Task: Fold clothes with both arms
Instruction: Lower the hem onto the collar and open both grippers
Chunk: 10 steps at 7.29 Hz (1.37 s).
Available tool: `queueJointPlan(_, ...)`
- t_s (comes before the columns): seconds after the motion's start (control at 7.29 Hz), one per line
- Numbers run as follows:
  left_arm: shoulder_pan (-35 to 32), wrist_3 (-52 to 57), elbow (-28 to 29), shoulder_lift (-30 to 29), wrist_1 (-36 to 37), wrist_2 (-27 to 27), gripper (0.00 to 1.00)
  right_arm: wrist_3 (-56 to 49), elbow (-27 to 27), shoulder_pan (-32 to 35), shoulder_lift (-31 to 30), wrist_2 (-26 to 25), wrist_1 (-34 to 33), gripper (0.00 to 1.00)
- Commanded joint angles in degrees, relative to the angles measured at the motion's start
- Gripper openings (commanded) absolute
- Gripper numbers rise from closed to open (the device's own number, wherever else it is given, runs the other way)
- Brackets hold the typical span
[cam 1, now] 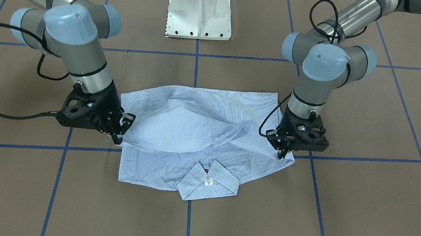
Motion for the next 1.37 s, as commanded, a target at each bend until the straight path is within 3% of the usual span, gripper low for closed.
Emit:
queueJointPlan(0.0,-3.56,6.94,2.61,-0.33,-1.92,-0.46,0.0,-2.14,-3.87,2.6,0.96,-0.07,4.4,0.0)
queueJointPlan(0.27,-4.02,9.06,4.27,-0.24,-2.45,-0.37,0.0,-2.33,-5.62,2.27,0.88,-0.15,4.57,0.0)
queueJointPlan(0.41,-4.02,8.98,4.63,-0.24,-2.54,-0.37,0.47,-2.41,-5.72,2.18,0.96,-0.06,4.58,0.26)
queueJointPlan(0.55,-4.02,8.98,4.46,0.37,-4.19,-0.37,0.99,-2.59,-6.24,1.22,1.22,-1.02,5.53,0.99)
queueJointPlan(0.69,-4.11,8.98,3.94,1.16,-7.16,-0.81,1.0,-2.42,-6.25,1.21,1.4,-0.59,5.89,1.0)
queueJointPlan(0.82,-4.28,9.16,2.71,2.03,-7.63,-5.68,1.0,-2.5,-6.16,1.39,1.93,0.98,5.9,1.0)
queueJointPlan(1.1,-3.85,9.07,-8.66,10.87,-7.55,-9.15,1.0,-2.94,-4.59,3.31,1.23,10.17,5.63,1.0)
queueJointPlan(1.23,-3.67,8.2,-12.38,14.05,-7.46,-14.38,1.0,-3.12,-1.88,4.63,-0.86,12.66,5.46,1.0)
